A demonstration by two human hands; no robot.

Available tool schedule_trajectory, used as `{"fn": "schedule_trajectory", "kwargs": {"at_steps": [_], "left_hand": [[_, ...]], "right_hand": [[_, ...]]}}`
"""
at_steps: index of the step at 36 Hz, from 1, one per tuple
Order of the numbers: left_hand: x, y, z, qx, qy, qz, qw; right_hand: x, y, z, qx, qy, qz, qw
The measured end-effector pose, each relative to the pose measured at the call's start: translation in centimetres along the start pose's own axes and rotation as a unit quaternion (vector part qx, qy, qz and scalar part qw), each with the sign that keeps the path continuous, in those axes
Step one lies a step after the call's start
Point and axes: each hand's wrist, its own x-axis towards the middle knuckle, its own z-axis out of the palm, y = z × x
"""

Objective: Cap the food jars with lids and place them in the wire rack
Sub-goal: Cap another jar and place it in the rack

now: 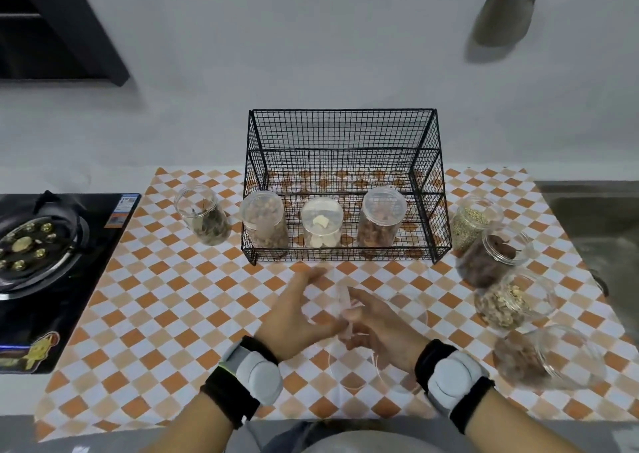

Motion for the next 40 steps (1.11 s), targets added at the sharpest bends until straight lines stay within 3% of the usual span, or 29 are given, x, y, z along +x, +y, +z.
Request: {"fn": "schedule_trajectory", "kwargs": {"at_steps": [3, 7, 11, 15, 20, 25, 29, 36, 40], "left_hand": [[0.3, -0.3, -1.8, -0.035, 0.165, 0.005, 0.986], [1.6, -2.4, -4.7, -0.052, 0.358, -0.025, 0.932], [4.0, -5.9, -8.2, -0.087, 0.475, -0.11, 0.869], [6.6, -10.4, -11.6, -0.098, 0.48, -0.195, 0.85], [9.7, -13.3, -15.0, -0.07, 0.425, -0.29, 0.855], [10.9, -14.0, -15.7, -0.117, 0.381, -0.25, 0.882], [11.6, -13.8, -15.4, -0.167, 0.383, -0.205, 0.885], [12.3, -14.2, -15.9, -0.167, 0.374, -0.197, 0.891], [11.8, -13.8, -15.8, -0.14, 0.409, -0.158, 0.888]], "right_hand": [[0.7, -0.1, -0.8, -0.001, 0.006, -0.006, 1.0], [0.9, -0.5, -1.2, 0.011, 0.006, -0.012, 1.0], [0.8, -1.2, -1.0, 0.032, 0.03, -0.003, 0.999], [1.0, -1.3, -1.1, 0.01, 0.071, -0.011, 0.997], [1.0, -1.3, -1.6, -0.014, 0.093, -0.006, 0.996], [1.0, -1.1, -2.1, -0.014, 0.112, -0.019, 0.993], [0.9, -1.2, -2.3, -0.019, 0.127, -0.017, 0.992], [0.3, -1.5, -2.1, -0.031, 0.149, -0.028, 0.988], [-0.2, -1.7, -2.3, -0.039, 0.159, -0.034, 0.986]]}}
